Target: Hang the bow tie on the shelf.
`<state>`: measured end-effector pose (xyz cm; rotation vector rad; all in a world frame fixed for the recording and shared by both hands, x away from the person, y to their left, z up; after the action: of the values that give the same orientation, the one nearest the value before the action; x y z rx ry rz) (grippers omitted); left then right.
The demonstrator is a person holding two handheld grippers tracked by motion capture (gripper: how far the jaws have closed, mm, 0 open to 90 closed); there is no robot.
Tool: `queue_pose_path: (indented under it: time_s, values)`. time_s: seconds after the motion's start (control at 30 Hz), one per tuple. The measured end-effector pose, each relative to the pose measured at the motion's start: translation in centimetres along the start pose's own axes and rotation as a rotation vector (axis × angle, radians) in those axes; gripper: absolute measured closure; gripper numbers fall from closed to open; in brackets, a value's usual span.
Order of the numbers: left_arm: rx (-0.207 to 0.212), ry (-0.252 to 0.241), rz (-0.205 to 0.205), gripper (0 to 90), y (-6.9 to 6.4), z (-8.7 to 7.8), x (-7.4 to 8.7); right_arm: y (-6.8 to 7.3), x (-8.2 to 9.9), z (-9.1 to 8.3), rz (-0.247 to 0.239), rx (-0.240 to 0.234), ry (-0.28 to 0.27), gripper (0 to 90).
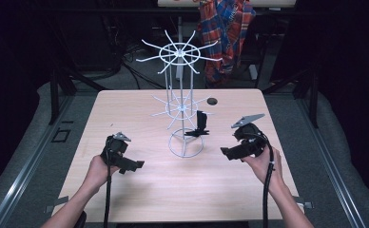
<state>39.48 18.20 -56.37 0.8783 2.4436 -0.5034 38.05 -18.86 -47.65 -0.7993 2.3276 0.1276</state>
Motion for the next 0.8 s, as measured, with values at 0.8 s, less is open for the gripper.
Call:
queue_pose_path:
  time_s: [0.8]
  values:
    - [-0.050,0.025,-0.010,10.1,0.2,0.3,0.0,-2.2,8.9,1.4,0.048,0.073,0.263,8.2]
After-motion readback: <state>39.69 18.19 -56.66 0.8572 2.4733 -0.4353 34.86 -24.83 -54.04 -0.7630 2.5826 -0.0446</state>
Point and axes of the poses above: each handheld gripper's, and its own axes: z roughly forward along the jaws, x roughly out of its underside, y roughly to its left, the point moved 6 cm from there along z, roughly forward along the jaws, and after that the axes turned 4 degrees about x, right-handed, at the moved point
